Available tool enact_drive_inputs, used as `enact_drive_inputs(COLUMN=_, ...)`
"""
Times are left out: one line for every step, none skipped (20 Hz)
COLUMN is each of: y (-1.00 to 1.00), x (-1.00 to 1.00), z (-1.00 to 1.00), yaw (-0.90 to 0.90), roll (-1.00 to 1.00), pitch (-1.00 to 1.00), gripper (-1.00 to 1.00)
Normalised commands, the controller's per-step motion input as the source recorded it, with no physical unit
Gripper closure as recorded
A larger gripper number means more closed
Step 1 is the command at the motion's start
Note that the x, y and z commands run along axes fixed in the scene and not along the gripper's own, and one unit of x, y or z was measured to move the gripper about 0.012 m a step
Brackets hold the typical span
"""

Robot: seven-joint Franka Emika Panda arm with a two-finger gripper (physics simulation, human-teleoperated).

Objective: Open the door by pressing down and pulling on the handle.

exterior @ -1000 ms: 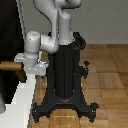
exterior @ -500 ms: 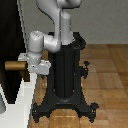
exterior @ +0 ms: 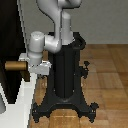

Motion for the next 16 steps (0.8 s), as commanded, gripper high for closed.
enact_drive_inputs(y=1.00, x=0.00, z=0.00, yaw=0.00, roll=0.00, pitch=0.00, gripper=-1.00)
enact_drive_inputs(y=0.00, x=0.00, z=0.00, yaw=0.00, roll=0.00, pitch=0.00, gripper=-1.00)
enact_drive_inputs(y=0.00, x=0.00, z=0.00, yaw=0.00, roll=0.00, pitch=0.00, gripper=-1.00)
enact_drive_inputs(y=0.00, x=0.00, z=0.00, yaw=0.00, roll=0.00, pitch=0.00, gripper=-1.00)
enact_drive_inputs(y=0.00, x=0.00, z=0.00, yaw=0.00, roll=0.00, pitch=0.00, gripper=-1.00)
enact_drive_inputs(y=1.00, x=0.00, z=0.00, yaw=0.00, roll=0.00, pitch=0.00, gripper=-1.00)
enact_drive_inputs(y=1.00, x=0.00, z=0.00, yaw=0.00, roll=0.00, pitch=0.00, gripper=-1.00)
enact_drive_inputs(y=1.00, x=0.00, z=0.00, yaw=0.00, roll=0.00, pitch=0.00, gripper=-1.00)
enact_drive_inputs(y=1.00, x=0.00, z=0.00, yaw=0.00, roll=0.00, pitch=0.00, gripper=-1.00)
enact_drive_inputs(y=1.00, x=0.00, z=0.00, yaw=0.00, roll=0.00, pitch=0.00, gripper=-1.00)
enact_drive_inputs(y=1.00, x=0.00, z=-0.33, yaw=0.00, roll=0.00, pitch=0.00, gripper=-1.00)
enact_drive_inputs(y=0.00, x=0.00, z=0.00, yaw=0.00, roll=0.00, pitch=0.00, gripper=-1.00)
enact_drive_inputs(y=0.00, x=0.00, z=0.00, yaw=0.00, roll=0.00, pitch=0.00, gripper=-1.00)
enact_drive_inputs(y=0.00, x=0.00, z=0.00, yaw=0.00, roll=0.00, pitch=0.00, gripper=-1.00)
enact_drive_inputs(y=0.00, x=0.00, z=0.00, yaw=0.00, roll=0.00, pitch=0.00, gripper=-1.00)
enact_drive_inputs(y=0.00, x=0.00, z=0.00, yaw=0.00, roll=0.00, pitch=0.00, gripper=-1.00)
